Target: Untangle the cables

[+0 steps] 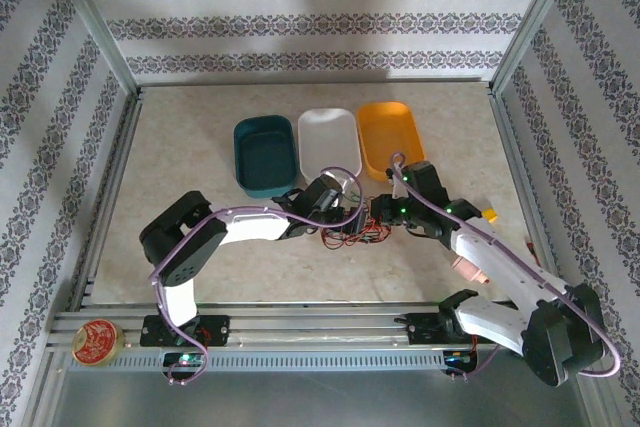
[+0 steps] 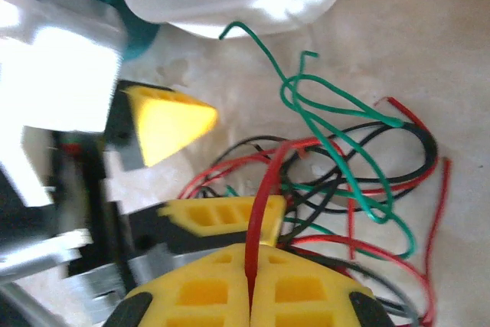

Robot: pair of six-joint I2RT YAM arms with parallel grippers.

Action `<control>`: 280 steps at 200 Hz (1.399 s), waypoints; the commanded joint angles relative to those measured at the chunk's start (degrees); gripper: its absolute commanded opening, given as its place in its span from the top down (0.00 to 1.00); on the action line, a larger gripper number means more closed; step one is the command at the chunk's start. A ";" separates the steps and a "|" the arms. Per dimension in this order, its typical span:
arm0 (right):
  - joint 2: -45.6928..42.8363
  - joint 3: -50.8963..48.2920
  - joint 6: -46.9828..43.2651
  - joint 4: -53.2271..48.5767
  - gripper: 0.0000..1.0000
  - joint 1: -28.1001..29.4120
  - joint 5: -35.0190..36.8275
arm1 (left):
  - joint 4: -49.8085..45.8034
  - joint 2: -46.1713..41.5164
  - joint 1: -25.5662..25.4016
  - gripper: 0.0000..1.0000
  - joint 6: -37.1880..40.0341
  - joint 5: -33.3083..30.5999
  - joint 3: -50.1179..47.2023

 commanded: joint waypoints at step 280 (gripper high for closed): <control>2.64 3.17 10.79 3.74 1.00 -7.20 -16.33 | 6.74 -23.29 -0.03 0.00 6.86 2.20 -18.10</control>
